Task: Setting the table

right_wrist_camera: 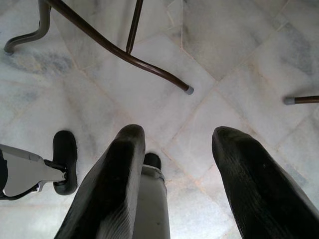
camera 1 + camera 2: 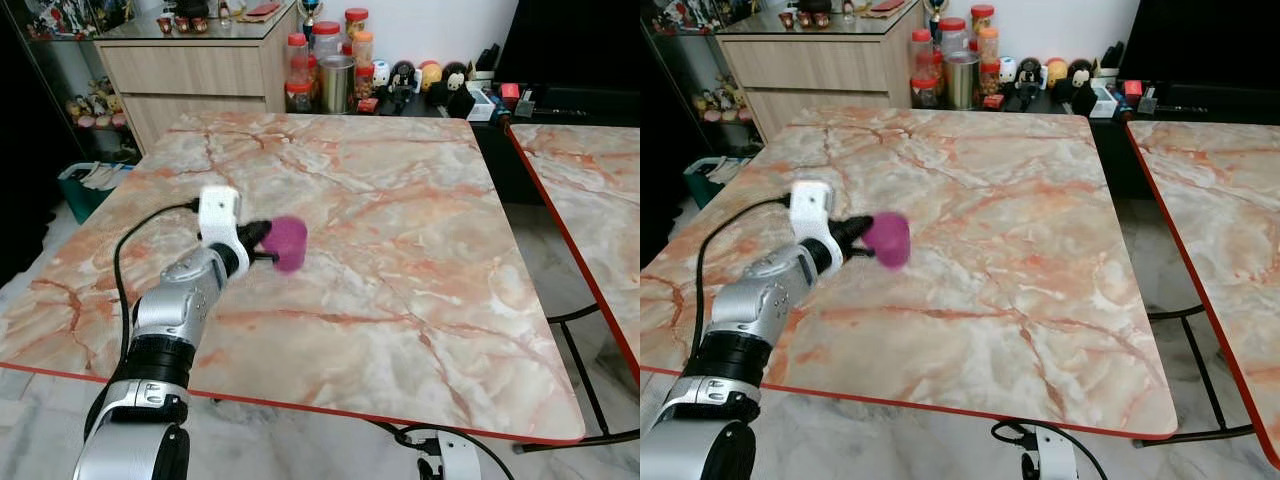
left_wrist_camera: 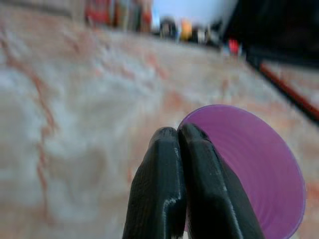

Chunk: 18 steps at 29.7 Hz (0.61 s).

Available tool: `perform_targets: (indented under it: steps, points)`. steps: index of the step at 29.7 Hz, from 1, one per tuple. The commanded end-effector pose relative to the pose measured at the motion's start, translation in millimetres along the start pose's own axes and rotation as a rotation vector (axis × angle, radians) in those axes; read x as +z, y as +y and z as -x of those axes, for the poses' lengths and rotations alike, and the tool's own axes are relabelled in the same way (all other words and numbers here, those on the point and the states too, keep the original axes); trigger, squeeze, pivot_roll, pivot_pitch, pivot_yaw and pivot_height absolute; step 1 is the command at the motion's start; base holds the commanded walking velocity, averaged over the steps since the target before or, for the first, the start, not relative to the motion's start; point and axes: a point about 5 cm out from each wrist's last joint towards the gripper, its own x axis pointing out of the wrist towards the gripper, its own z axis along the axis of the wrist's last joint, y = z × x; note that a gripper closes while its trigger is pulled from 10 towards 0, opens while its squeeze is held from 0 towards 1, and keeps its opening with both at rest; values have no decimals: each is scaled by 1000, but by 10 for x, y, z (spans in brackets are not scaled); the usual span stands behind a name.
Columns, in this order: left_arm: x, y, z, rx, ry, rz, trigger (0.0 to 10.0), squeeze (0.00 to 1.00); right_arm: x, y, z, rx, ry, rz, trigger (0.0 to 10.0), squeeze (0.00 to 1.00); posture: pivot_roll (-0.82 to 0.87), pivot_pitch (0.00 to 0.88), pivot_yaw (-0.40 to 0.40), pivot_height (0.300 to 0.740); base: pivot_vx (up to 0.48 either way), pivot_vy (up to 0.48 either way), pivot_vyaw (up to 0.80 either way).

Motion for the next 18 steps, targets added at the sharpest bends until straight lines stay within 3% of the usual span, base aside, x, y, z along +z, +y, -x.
perform_targets:
  steps: [1, 8, 18]
  points:
    - [164, -35, -12, 1, -91, 18, 10000, 0, 6, -3, -3, -2, 2, -10, 10000, 0, 8, 0, 15, 719, 0, 0, 0]
    - [188, -57, 5, 41, -182, 53, 10000, 0, 5, -16, -3, -3, 10, 2, 10000, 0, 3, 0, 6, 719, 0, 0, 0]
    - [180, -13, 15, 86, -221, 58, 10000, 0, -37, -36, 4, -14, 36, 8, 10000, 0, 4, 0, 4, 719, 0, -399, 0]
